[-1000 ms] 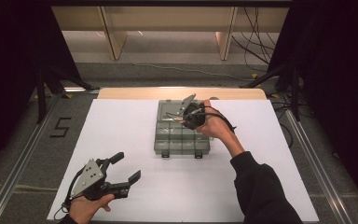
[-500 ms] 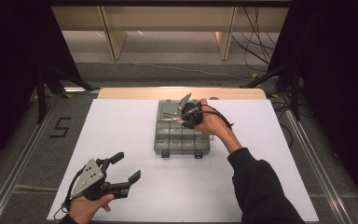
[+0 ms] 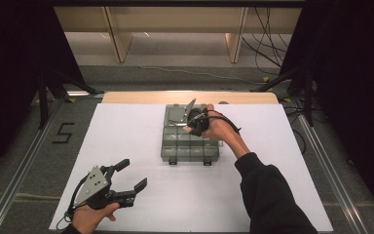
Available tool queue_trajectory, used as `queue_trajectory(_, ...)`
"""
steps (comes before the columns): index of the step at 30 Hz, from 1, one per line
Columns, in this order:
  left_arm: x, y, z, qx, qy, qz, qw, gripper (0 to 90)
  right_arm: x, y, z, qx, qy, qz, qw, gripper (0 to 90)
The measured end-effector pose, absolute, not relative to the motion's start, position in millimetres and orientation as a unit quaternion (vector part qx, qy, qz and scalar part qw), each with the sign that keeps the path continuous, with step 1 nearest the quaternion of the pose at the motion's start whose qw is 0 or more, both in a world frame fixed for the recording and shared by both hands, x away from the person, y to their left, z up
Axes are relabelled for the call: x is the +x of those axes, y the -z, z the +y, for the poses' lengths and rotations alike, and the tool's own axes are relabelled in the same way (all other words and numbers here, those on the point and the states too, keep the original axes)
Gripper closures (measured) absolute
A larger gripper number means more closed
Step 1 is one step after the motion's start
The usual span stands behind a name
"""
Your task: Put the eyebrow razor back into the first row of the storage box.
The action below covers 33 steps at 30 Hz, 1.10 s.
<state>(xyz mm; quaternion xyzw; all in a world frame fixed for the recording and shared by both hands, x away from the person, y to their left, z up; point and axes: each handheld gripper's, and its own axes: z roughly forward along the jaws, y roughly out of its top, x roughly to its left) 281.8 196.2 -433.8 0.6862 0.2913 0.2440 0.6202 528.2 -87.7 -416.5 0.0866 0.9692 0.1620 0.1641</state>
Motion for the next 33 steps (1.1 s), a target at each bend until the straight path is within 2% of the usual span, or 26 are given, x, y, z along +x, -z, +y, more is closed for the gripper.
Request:
queue_trajectory(9,281.9,433.9,196.2,0.686,-0.244,0.292,0.62,16.1,528.0,423.5,-84.2,0.097,-0.156,0.972,0.149,74.0)
queue_trajectory(21,281.7,433.8,196.3,0.685,-0.244,0.292,0.621,16.1,530.7,426.0,-84.2,0.091,-0.149,0.972,0.156,70.8)
queue_trajectory(33,281.6,433.8,196.3,0.686,-0.245,0.292,0.62,16.1,520.6,411.2,-88.4,0.137,-0.187,0.958,0.169,49.5)
